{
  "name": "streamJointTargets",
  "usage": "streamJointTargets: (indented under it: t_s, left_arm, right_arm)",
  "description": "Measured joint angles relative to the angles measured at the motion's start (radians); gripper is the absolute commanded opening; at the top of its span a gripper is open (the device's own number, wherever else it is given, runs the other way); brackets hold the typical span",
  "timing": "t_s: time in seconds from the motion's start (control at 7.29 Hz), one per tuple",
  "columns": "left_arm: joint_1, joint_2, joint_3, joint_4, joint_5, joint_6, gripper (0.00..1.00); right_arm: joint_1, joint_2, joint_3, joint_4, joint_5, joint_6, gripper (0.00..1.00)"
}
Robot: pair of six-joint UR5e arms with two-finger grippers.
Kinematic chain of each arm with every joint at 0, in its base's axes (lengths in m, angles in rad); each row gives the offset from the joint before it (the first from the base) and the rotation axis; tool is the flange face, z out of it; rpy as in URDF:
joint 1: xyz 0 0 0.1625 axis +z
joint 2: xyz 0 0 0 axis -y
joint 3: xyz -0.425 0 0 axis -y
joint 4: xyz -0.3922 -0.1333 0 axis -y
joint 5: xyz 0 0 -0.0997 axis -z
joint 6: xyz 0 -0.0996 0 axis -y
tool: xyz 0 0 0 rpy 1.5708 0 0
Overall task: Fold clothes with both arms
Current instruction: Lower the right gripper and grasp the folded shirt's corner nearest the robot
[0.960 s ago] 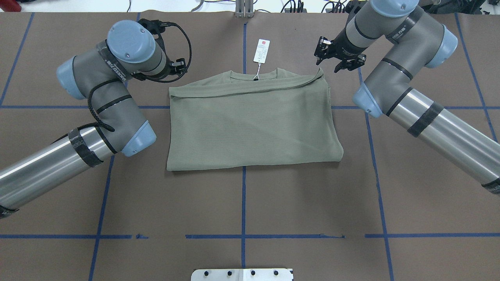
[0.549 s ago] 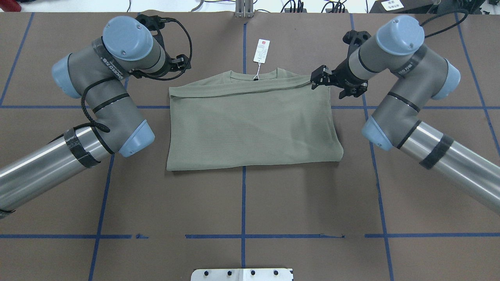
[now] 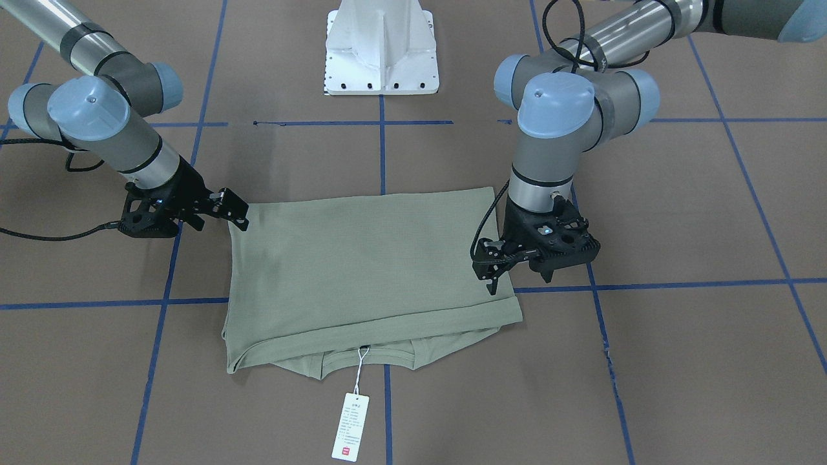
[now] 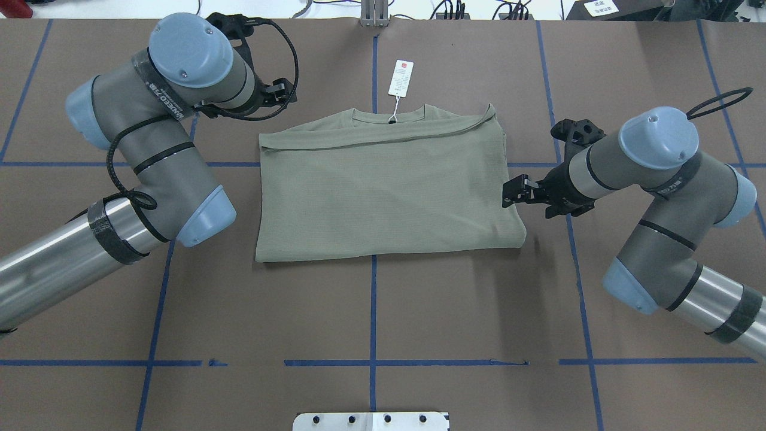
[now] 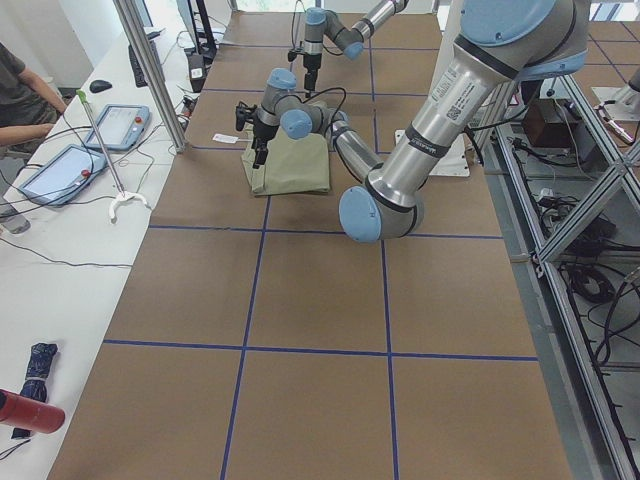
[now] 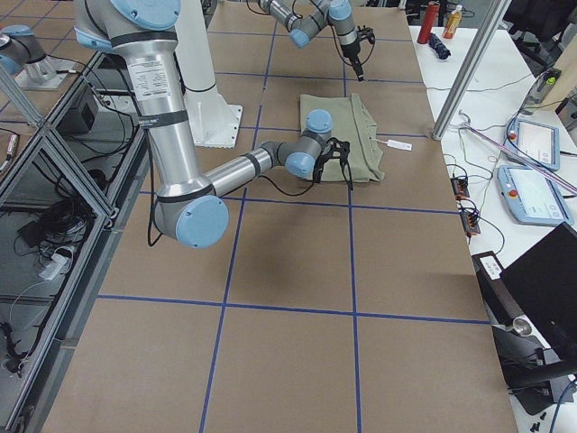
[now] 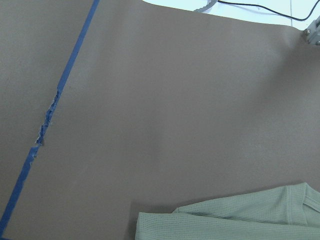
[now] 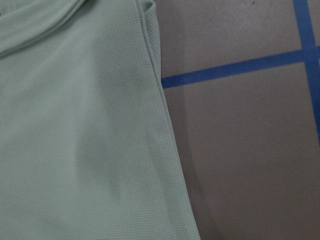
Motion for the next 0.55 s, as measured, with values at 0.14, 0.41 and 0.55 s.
streamJointTargets:
  t_s: [0.14, 0.41, 0.55]
  left_arm:
    - [0.001, 0.002, -0.003, 0.002, 0.0, -0.001, 1.0]
    - [0.001, 0.006, -0.005, 0.003, 0.0, -0.002, 1.0]
    - [0.001, 0.007, -0.005, 0.003, 0.001, -0.002, 1.0]
  right_arm:
    - [-0.02, -0.005, 0.002, 0.0, -0.007, 0.0, 0.99]
    - [-0.052, -0.002, 0.0, -0.001, -0.015, 0.0, 0.95]
    - [-0.062, -0.002, -0.001, -0.001, -0.016, 0.0, 0.9]
